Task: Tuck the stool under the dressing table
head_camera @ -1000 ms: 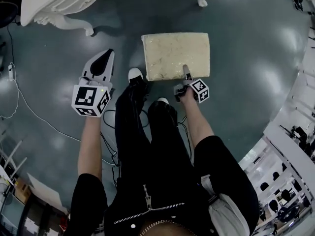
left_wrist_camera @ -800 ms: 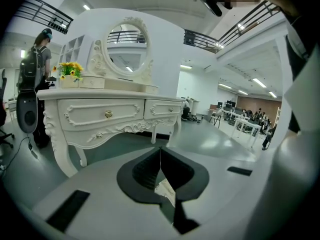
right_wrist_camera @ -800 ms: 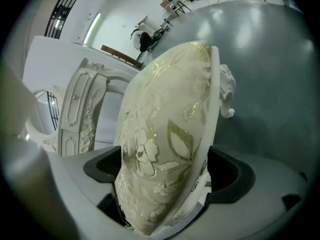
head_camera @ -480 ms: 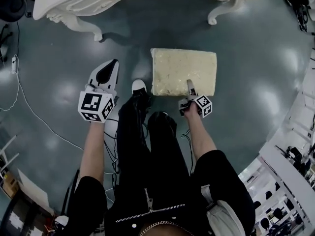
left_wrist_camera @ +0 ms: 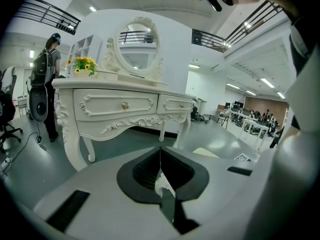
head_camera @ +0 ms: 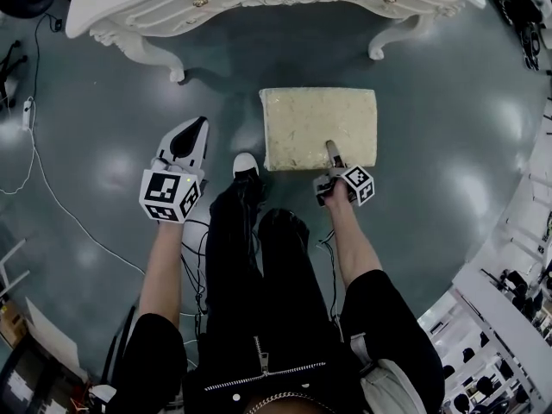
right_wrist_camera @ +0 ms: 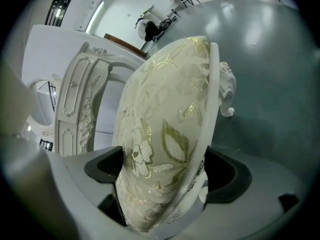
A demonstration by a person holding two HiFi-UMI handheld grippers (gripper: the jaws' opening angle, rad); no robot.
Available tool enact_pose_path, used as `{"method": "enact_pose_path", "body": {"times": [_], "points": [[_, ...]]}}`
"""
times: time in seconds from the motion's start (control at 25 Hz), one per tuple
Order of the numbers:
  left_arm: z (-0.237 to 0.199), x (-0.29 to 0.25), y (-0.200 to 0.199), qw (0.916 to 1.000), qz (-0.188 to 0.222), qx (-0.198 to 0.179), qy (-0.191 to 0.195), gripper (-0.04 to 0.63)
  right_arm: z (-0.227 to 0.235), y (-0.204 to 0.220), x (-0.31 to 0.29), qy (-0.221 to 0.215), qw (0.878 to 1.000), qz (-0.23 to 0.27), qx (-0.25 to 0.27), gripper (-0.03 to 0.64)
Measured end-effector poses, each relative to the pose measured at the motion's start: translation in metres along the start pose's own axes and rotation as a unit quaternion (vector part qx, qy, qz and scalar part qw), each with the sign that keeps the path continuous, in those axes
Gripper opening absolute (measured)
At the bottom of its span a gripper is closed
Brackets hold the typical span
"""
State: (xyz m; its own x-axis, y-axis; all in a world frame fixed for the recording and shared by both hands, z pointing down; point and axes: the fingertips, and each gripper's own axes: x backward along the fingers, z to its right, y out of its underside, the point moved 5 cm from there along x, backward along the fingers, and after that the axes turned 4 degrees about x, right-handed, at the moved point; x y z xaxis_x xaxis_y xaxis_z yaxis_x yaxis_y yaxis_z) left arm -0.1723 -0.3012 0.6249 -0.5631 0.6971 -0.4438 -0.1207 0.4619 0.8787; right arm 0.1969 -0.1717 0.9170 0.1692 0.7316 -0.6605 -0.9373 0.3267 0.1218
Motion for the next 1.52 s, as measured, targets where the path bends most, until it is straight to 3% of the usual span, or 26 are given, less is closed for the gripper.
{"method": "enact_pose_path", "body": {"times": [0.48,0.92,1.52], "points": [[-0.024,-0.007,0.007,0.9998,0.012,0.000,-0.017,0.021,-0.071,0.017,-0.083,-0.087,0.995,-0.045,-0.024,0.428],[-0.057,-0.022,0.025,0.9982,0.048,0.002,-0.035,0.021,-0.127,0.013,-0.148,-0.166,0.985,-0.038,-0.031,0.377],[-0.100,-0.061,0.090,0.9926,0.107,-0.006,-0.056,0.021,-0.187,0.009,-0.226,-0.268,0.962,-0.004,-0.044,0.327]]}}
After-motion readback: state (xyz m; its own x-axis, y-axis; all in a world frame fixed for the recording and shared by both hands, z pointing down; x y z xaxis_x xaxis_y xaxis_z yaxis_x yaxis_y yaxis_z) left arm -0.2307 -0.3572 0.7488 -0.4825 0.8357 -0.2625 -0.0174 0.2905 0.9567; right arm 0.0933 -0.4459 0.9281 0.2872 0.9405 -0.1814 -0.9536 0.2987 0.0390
